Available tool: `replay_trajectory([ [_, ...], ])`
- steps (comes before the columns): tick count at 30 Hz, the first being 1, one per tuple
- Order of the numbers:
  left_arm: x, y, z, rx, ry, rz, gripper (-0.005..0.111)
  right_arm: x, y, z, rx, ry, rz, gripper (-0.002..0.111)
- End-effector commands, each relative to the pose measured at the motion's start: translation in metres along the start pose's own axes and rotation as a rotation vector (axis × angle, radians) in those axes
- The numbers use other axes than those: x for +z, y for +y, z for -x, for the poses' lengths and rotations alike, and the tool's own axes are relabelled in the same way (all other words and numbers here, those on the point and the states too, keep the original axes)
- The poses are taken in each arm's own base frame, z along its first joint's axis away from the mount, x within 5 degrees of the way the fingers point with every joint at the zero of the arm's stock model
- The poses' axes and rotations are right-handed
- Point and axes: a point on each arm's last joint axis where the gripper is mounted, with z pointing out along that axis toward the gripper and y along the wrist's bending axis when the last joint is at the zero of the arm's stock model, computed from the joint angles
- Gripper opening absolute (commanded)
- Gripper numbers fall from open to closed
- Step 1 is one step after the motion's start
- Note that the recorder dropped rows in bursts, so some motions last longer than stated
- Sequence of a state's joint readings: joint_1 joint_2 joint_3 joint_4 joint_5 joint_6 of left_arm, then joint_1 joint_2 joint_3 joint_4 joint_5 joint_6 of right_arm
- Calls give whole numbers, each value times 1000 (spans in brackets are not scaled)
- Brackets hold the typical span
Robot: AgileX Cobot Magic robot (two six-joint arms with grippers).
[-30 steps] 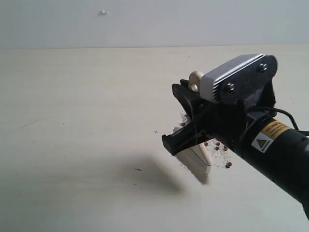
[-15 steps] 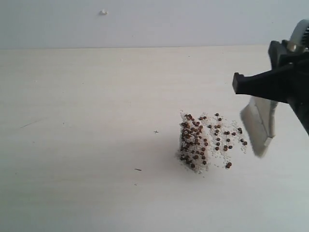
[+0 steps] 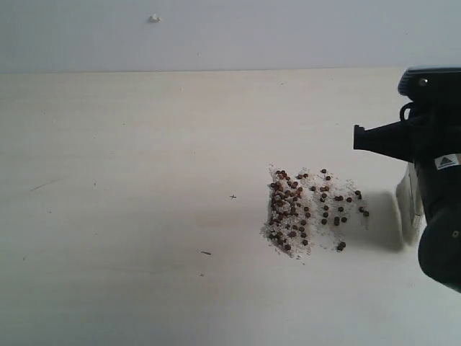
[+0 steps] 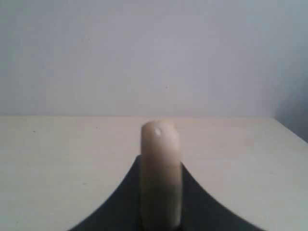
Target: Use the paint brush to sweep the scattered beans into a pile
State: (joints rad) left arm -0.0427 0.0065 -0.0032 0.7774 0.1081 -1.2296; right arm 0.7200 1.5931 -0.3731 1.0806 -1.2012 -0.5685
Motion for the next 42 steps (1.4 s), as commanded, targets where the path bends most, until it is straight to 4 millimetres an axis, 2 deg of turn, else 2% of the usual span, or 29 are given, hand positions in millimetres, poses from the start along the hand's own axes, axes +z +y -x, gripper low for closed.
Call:
replay_trajectory([
  [1,0,1,-1,-1,-3,4,0,9,10,-14,24,1,37,0],
  [6,0,1,-1,-1,-3,4,0,18,28,-20,107,23,82,0],
  [14,0,1,-1,-1,-3,4,0,28,60,-18,249,64,246,0],
  [21,0,1,-1,-1,-3,4,0,31,78,-18,240,118,352,0],
  [28,0,1,-1,-1,-3,4,0,31,71,-12,229,100,295,0],
  [42,0,1,-1,-1,-3,4,0,17,42,34,205,82,206,0],
])
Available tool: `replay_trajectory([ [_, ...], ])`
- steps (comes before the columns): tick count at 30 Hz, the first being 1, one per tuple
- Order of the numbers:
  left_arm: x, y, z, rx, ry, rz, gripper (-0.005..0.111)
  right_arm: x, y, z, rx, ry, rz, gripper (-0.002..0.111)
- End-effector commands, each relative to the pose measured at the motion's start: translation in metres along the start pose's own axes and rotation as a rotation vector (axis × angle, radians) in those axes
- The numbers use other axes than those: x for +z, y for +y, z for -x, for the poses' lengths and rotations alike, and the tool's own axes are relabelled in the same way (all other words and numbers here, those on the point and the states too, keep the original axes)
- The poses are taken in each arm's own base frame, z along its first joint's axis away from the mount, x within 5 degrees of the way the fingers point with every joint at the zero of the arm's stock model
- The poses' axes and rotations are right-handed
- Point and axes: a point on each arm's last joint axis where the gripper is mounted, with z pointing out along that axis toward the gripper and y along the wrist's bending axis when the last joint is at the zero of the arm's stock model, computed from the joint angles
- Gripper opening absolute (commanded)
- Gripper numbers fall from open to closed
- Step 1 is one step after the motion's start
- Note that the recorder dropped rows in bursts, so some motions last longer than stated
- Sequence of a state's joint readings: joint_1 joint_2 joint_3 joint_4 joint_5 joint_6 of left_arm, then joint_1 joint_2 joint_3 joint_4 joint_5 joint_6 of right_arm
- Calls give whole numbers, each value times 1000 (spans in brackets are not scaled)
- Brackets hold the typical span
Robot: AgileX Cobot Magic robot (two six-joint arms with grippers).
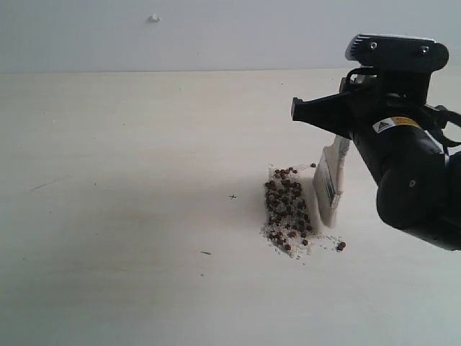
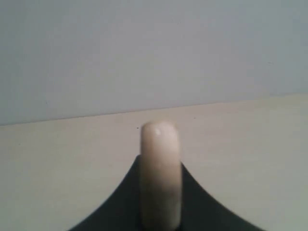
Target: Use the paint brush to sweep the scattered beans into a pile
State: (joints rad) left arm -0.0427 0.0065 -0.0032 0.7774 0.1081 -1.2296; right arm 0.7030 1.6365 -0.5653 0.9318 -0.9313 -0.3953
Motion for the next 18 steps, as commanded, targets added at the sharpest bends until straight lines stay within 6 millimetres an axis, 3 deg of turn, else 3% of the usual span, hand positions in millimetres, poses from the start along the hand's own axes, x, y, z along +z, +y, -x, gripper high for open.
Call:
replay_trajectory([
  [1,0,1,-1,-1,-3,4,0,-9,-9,14,-16,5,-56,0],
  [7,0,1,-1,-1,-3,4,0,-28,-27,15,-66,22,-85,0],
  [13,0,1,-1,-1,-3,4,0,-38,-41,-11,-111,106,-80,0],
  [18,0,1,-1,-1,-3,4,0,-37,-34,-27,-13,139,16,0],
])
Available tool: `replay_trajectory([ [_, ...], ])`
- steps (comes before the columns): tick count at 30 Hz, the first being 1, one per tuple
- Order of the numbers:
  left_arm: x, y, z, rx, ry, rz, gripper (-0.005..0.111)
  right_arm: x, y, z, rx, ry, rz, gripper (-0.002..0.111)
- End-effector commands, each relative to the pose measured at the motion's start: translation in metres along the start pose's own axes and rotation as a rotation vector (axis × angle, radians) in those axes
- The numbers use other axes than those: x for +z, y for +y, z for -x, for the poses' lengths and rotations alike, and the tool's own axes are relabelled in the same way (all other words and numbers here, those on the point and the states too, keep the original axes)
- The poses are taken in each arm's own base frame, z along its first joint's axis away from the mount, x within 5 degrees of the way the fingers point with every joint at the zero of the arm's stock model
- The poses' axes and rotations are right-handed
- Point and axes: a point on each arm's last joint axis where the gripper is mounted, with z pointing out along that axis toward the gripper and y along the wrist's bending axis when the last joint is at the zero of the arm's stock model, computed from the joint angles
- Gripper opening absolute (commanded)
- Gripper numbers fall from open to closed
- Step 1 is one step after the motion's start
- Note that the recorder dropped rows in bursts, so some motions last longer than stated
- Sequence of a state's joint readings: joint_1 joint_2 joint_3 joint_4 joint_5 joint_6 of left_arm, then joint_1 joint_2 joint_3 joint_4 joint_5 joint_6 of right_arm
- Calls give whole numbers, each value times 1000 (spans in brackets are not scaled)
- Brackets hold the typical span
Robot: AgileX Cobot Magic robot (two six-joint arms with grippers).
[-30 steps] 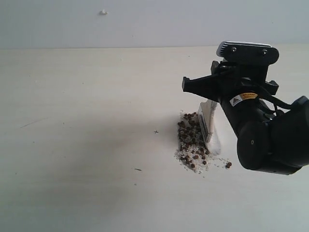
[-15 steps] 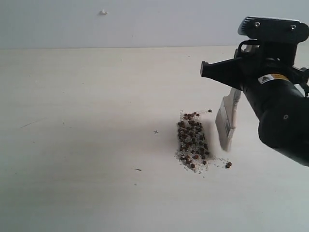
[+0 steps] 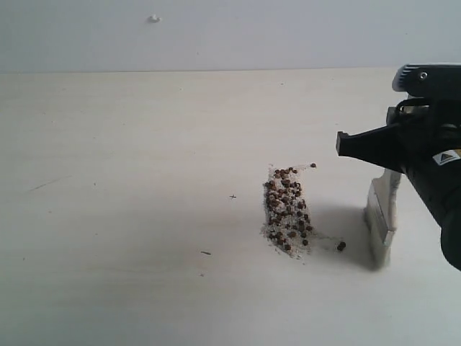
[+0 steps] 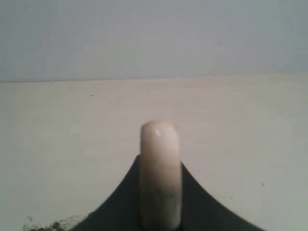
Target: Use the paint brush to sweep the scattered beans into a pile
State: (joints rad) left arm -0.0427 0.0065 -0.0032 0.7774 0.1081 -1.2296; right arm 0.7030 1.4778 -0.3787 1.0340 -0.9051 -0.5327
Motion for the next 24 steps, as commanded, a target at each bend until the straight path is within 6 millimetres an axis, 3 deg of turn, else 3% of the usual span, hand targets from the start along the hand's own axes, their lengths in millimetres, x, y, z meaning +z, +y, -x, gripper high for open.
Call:
replay_trajectory([
  [1,0,1,-1,-1,-3,4,0,2,11,-15,90,56,121,0],
  [6,0,1,-1,-1,-3,4,0,7,26,-24,219,57,247,0],
  [14,0,1,-1,-1,-3,4,0,19,30,-46,275,82,222,0],
  [17,0,1,-1,-1,-3,4,0,19,29,-43,278,59,225,0],
  [24,0,1,-1,-1,-3,4,0,4,24,-10,236,-37,252,0],
])
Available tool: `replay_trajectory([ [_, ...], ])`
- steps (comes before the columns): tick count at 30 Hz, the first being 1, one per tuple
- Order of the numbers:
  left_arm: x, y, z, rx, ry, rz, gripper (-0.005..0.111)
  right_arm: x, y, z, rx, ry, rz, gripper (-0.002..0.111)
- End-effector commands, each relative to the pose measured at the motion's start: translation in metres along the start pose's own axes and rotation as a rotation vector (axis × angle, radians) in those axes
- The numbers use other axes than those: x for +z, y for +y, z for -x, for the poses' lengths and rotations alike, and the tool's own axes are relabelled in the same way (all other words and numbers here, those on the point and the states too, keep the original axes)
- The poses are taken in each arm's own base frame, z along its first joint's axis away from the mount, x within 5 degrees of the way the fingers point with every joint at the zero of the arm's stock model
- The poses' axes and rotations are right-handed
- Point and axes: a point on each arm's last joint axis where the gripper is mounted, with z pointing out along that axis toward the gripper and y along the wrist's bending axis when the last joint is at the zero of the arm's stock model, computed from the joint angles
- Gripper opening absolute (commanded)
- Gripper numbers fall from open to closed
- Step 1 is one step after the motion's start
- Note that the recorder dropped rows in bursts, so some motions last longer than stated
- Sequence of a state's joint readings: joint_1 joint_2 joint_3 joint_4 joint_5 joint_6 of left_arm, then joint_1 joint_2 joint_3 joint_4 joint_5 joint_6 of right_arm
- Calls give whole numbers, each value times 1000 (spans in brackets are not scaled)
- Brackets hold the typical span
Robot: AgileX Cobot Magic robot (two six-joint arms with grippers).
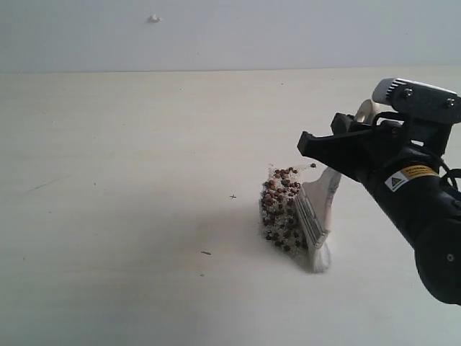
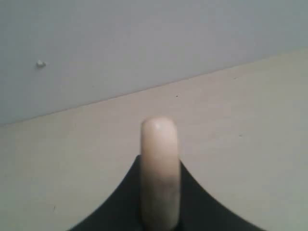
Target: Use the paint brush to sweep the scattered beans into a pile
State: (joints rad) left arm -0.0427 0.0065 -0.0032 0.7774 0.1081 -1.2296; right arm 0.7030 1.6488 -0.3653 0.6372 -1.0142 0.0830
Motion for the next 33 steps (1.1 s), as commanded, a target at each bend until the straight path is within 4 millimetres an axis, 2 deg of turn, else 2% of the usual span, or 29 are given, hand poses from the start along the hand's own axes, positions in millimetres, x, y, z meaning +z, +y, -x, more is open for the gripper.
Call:
replay_trajectory([
  [1,0,1,-1,-1,-3,4,0,-12,2,17,-60,-8,20,0],
  [7,0,1,-1,-1,-3,4,0,-21,2,37,-151,-97,9,0],
  [10,0,1,-1,-1,-3,4,0,-20,-8,49,-229,-238,-101,0],
  [12,0,1,-1,-1,-3,4,0,-8,-15,56,-243,-248,-124,0],
  [13,0,1,-1,-1,-3,4,0,7,-17,61,-268,-224,-109,0],
  [14,0,1,-1,-1,-3,4,0,14,-17,61,-283,-211,-102,0],
  [16,0,1,-1,-1,-3,4,0,44,-20,64,-305,-179,-110,0],
  [17,0,1,-1,-1,-3,4,0,52,-22,64,-311,-174,-122,0],
  [19,0,1,-1,-1,-3,4,0,72,-26,60,-337,-150,-134,0],
  [22,0,1,-1,-1,-3,4,0,102,-27,42,-389,-75,-80,0],
  [25,0,1,-1,-1,-3,4,0,109,-21,34,-362,-50,-1,0],
  [33,0,1,-1,-1,-3,4,0,112,-6,28,-257,-2,156,0],
])
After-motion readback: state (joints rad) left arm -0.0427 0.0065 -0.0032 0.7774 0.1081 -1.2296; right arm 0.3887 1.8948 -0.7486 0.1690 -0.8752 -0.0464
